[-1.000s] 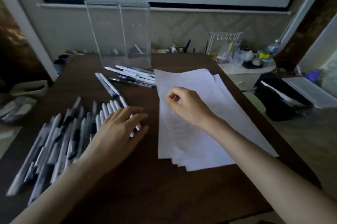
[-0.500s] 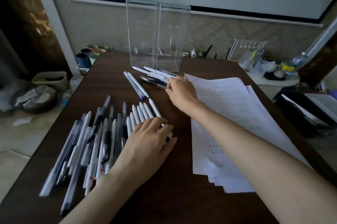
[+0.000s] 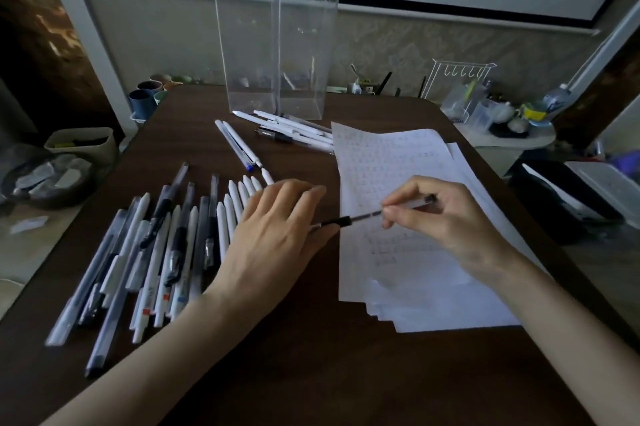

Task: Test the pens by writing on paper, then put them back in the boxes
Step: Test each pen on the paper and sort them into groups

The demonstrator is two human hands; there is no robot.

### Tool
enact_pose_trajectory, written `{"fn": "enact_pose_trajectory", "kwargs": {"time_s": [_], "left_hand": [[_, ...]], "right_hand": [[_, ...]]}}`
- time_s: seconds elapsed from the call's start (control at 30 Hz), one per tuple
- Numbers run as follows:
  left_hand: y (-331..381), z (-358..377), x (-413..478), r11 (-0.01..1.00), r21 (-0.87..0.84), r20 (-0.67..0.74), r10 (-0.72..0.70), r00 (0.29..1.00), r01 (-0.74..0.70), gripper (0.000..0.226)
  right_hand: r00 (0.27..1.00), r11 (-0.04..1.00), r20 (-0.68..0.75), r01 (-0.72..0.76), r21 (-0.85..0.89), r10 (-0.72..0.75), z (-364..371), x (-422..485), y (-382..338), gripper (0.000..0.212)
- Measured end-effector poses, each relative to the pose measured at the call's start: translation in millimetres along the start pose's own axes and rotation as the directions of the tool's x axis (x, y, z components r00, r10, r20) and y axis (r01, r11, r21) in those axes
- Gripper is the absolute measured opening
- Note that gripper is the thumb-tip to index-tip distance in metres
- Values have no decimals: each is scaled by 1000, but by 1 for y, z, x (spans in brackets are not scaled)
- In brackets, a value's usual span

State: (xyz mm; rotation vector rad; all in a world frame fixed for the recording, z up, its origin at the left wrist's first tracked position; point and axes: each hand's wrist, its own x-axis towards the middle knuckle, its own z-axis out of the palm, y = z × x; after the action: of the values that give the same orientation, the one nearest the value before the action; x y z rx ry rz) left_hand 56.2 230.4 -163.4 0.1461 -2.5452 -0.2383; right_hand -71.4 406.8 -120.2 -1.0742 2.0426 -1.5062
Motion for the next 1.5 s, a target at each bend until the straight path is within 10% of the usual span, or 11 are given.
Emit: {"fn": "enact_pose_trajectory", "kwargs": {"time_s": [0.27, 0.93, 1.1, 1.27, 1.5], "left_hand": [[43, 18, 17, 954, -301, 95, 36, 995, -6, 15], [42, 20, 5, 937, -345, 121, 105, 987, -57, 40], [38, 17, 6, 966, -257, 113, 16, 993, 14, 50], [38, 17, -3, 948, -149, 279, 313, 908, -281, 60], [42, 21, -12, 946, -137, 356, 323, 877, -293, 64]], "right_hand": [[995, 899, -92, 71, 432, -35, -15, -13, 32, 26], [984, 947, 145, 54, 317, -104, 1, -13, 42, 8], [999, 946, -19, 54, 319, -51, -20, -11, 43, 33], [973, 1000, -229, -18, 6, 19, -13, -12, 48, 27], [972, 987, -236, -43, -157, 5, -1, -13, 58, 39]]}}
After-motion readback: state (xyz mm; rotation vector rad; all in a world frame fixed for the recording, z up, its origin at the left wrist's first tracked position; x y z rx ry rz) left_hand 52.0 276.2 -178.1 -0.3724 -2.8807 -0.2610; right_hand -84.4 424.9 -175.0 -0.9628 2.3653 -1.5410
